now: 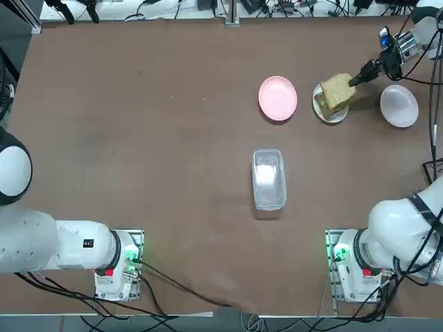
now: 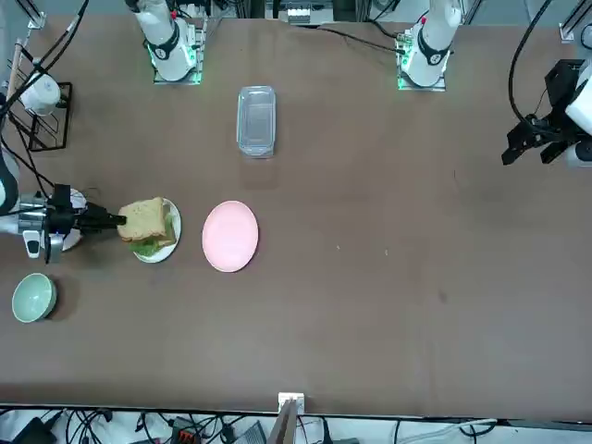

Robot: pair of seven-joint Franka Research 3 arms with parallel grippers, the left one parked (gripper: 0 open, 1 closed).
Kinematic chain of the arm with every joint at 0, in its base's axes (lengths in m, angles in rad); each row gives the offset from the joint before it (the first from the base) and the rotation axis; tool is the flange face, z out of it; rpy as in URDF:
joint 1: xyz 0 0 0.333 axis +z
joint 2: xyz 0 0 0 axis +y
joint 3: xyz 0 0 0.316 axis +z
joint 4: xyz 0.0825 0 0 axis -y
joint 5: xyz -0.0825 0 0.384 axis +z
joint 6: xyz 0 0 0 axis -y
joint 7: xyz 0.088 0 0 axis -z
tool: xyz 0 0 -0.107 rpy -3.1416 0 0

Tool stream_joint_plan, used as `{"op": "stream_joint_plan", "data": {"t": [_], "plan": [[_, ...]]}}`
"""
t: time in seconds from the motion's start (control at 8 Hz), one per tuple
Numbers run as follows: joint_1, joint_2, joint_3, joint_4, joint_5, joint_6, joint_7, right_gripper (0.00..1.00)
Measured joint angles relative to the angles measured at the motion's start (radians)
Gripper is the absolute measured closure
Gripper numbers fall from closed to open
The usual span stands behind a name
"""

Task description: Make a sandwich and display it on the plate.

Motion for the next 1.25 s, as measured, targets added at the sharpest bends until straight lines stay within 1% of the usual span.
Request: {"op": "stream_joint_plan", "data": {"t": [0.5,1.25], "plan": [[0.0,0.022,0.001,0.01,0.0,-0.004,-0.034,0.92],[-0.001,0.063,0.001,0.069,-0.011,-0.037,-0.048,0.92]]}}
